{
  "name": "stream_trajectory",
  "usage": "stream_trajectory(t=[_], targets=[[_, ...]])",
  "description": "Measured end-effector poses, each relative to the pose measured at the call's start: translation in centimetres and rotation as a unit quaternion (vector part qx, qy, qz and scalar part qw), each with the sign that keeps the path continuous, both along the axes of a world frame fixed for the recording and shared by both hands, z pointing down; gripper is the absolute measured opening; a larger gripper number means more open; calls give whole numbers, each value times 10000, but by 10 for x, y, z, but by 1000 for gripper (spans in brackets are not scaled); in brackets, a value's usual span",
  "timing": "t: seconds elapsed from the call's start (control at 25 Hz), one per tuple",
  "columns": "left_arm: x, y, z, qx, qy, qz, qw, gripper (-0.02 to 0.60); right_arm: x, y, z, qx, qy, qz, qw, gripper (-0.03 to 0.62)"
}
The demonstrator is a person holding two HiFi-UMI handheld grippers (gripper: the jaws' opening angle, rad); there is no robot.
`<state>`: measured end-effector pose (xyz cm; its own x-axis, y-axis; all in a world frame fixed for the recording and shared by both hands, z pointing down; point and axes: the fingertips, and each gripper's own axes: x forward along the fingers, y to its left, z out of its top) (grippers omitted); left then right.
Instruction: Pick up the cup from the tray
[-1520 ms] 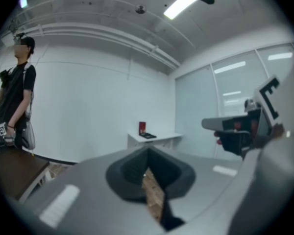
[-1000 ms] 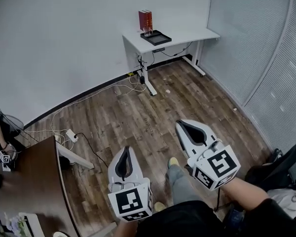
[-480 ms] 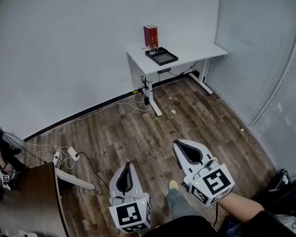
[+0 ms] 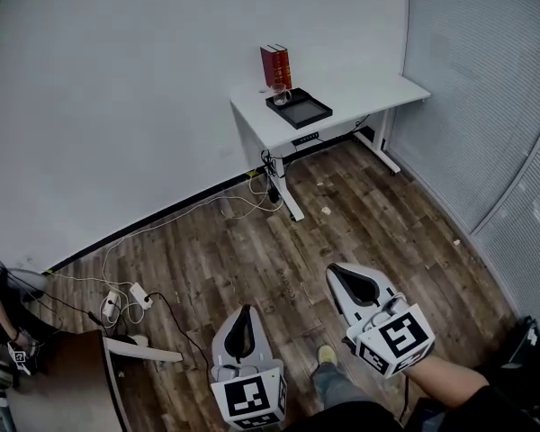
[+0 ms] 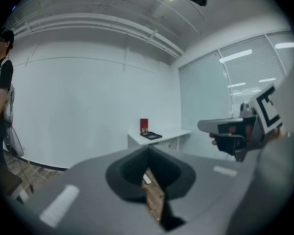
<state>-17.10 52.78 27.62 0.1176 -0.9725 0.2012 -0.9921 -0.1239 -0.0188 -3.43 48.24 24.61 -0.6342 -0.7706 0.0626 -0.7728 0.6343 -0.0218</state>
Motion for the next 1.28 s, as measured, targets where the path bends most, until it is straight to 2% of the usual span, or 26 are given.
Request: stream_trajectory(t=[0.28,0.8,1.08,1.28], targets=[[-5,-56,-2,-59,-14,-230,9997,0,2,-63,-3,-52,4,-137,9999,12],[26,-148,5,-202,-103,-325,9992,0,30,-157,10,-286,-129,-276,9991,12],[39,-177,13,-248,-103,-372,9989,0,46,-192,21,-369,-178,-272,9988,12],[41,-187,7,-195,-113,-258,9994,0,49,-204,18,-328,-178,-228,9990,12]])
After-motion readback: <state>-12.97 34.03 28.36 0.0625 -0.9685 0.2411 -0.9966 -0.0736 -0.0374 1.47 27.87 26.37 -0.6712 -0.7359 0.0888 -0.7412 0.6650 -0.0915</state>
